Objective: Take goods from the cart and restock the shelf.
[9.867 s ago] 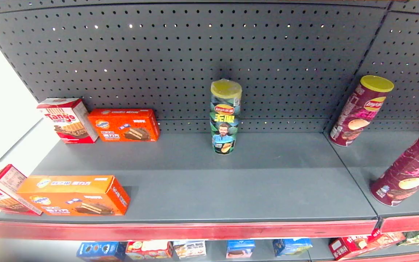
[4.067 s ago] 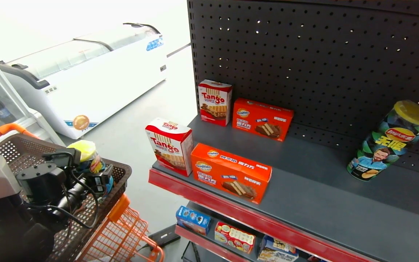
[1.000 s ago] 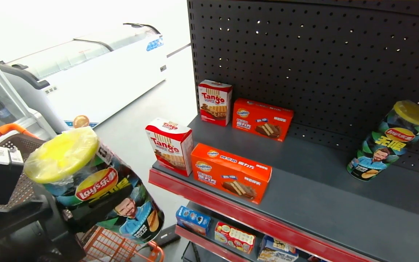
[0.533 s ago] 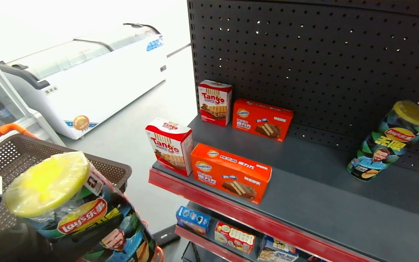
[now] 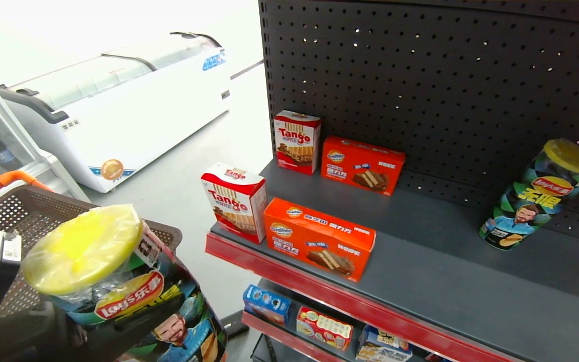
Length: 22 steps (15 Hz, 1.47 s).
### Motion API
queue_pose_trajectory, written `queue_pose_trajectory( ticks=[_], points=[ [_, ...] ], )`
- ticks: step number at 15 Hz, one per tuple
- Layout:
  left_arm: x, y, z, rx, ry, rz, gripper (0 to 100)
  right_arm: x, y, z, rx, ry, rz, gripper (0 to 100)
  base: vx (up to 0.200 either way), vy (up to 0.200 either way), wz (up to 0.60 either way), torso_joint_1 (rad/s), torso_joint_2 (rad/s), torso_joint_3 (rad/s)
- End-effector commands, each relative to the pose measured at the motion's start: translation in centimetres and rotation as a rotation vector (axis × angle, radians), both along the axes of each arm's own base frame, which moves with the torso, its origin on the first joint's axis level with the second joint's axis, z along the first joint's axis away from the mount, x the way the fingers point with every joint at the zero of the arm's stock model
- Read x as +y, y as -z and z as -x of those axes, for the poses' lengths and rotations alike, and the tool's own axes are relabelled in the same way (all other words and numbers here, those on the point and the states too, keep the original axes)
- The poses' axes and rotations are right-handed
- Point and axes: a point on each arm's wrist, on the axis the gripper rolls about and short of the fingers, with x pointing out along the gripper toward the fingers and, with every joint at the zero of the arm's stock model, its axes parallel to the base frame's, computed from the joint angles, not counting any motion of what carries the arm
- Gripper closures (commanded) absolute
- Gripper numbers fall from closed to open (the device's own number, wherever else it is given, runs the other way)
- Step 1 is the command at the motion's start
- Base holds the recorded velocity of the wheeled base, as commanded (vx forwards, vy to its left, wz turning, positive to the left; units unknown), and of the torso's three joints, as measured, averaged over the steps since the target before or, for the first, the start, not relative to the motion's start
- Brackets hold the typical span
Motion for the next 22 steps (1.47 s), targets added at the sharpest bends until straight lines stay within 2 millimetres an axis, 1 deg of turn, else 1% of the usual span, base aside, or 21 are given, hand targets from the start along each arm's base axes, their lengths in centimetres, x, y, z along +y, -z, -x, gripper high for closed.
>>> queue_pose_trajectory(
  ticks=[1,3,10,13,22],
  points=[
    [-0.4,-0.15,-0.66,0.011,0.007,-0.005,100,0.0,0.0,0.0,0.0,-0.001,0.0,0,0.0,0.0,-0.6,0.002,0.0,0.002],
    [-0.99,-0.19,-0.55,0.015,0.053,-0.005,100,0.0,0.0,0.0,0.0,-0.001,0.0,0,0.0,0.0,-0.6,-0.007,0.0,0.005],
    [-1.38,-0.5,-0.62,0.009,0.074,0.0,100,0.0,0.0,0.0,0.0,-0.001,0.0,0,0.0,0.0,-0.6,0.006,0.0,0.002],
    [-1.25,-0.13,-0.45,0.021,0.072,-0.005,100,0.0,0.0,0.0,0.0,-0.001,-0.001,0,0.0,0.0,0.0,0.0,0.0,0.0],
    [-1.15,-0.17,-0.45,0.021,0.066,-0.001,100,0.0,0.0,0.0,0.0,-0.001,0.0,0,0.0,0.0,0.0,0.0,0.0,0.0]
  ],
)
